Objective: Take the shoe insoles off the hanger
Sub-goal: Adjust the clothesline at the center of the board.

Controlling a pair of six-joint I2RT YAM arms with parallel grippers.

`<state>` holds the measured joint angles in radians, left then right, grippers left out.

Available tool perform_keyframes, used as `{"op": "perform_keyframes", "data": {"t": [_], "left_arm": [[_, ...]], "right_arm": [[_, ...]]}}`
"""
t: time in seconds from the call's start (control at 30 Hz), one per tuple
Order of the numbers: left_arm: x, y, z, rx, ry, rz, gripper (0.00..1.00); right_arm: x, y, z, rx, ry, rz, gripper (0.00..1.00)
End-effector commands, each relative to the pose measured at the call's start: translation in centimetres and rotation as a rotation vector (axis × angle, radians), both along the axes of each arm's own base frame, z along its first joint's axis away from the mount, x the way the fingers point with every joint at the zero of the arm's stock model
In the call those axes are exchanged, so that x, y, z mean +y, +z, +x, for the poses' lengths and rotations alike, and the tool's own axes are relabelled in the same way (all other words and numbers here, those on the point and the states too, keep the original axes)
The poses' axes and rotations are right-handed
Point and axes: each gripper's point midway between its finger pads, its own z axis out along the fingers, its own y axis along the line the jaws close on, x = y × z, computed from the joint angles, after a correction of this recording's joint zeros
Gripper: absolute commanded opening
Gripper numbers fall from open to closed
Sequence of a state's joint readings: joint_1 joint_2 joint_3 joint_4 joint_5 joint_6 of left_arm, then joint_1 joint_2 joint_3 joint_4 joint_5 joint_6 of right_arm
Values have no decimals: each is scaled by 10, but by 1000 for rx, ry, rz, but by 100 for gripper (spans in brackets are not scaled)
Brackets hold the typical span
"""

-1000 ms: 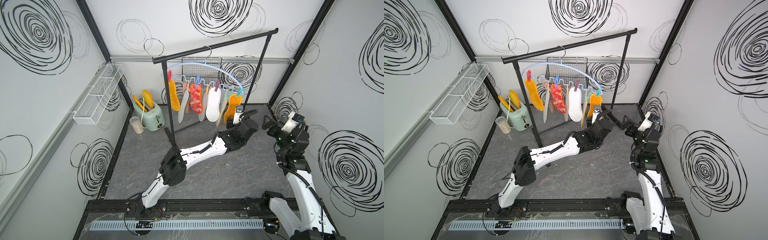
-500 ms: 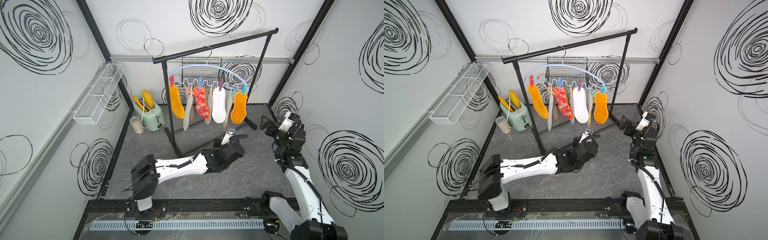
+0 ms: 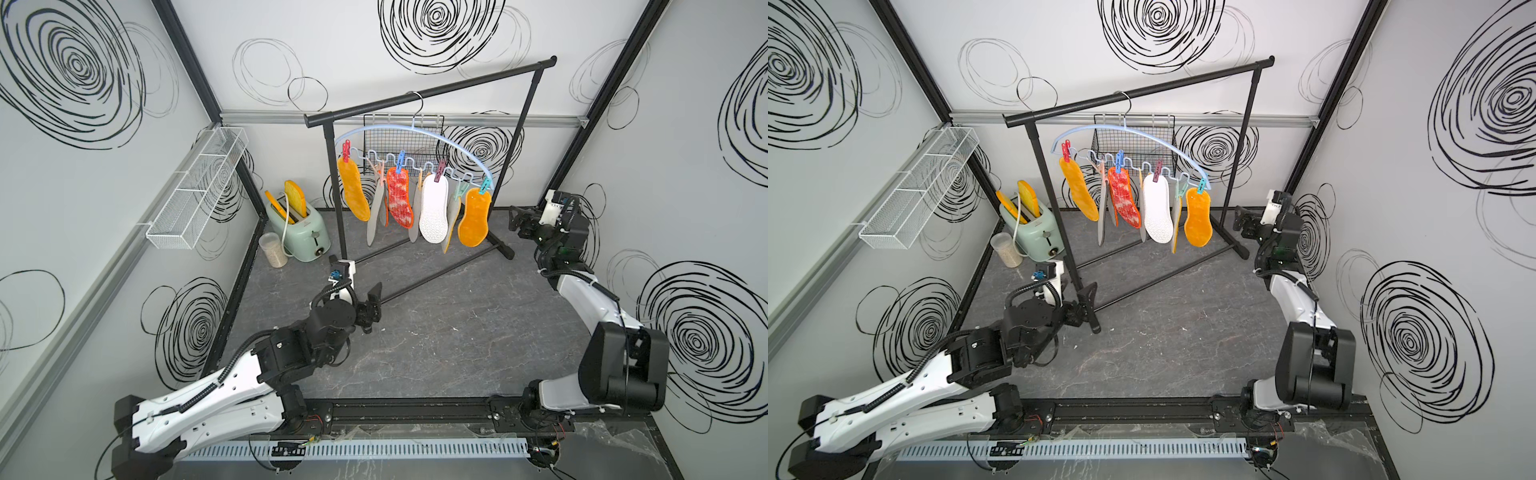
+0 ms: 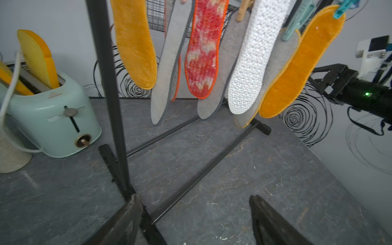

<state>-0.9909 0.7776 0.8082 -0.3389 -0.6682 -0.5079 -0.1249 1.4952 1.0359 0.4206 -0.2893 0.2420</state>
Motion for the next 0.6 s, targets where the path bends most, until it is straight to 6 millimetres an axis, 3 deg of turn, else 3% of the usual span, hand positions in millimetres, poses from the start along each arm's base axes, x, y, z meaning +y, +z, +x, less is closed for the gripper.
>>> {"op": "perform_keyframes", "data": {"t": [0.0,0.2,0.4,0.57], "left_arm": [[22,-21,4,53,57,17,87],[53,-35,19,84,137,-12,89],[58,-36,29,95,153,-36,90],[61,-38,30,96,167,-43,90]], "right_arm": [[15,34,25,-161,58,-146,92],[18,33,77,-217,108,-235,92],[8,24,129,-211,94,-274,86],[8,20,151,-248,130,-284,81]]}}
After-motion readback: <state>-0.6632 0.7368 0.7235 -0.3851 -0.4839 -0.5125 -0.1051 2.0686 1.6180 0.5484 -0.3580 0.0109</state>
